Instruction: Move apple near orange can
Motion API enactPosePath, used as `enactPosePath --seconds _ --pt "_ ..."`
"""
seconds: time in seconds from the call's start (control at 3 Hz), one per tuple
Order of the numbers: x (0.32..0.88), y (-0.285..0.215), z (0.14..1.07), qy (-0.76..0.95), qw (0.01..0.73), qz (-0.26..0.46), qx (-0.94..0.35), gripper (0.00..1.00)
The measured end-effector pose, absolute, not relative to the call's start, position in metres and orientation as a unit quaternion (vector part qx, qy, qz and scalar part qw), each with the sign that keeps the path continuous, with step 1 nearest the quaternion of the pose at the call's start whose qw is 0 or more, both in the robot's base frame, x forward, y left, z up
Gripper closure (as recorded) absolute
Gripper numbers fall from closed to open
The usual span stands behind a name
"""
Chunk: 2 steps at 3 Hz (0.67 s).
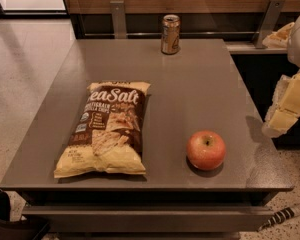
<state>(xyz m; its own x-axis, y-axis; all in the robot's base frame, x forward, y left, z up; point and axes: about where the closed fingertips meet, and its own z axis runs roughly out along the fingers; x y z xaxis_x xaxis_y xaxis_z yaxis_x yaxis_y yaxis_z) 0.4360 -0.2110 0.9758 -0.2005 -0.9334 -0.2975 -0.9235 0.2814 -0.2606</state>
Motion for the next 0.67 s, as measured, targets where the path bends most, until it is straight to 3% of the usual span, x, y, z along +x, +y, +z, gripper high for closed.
enactPosePath --seconds 0.67 --pt "0.422 -0.207 0.895 0.728 0.327 0.153 -0.582 0.00"
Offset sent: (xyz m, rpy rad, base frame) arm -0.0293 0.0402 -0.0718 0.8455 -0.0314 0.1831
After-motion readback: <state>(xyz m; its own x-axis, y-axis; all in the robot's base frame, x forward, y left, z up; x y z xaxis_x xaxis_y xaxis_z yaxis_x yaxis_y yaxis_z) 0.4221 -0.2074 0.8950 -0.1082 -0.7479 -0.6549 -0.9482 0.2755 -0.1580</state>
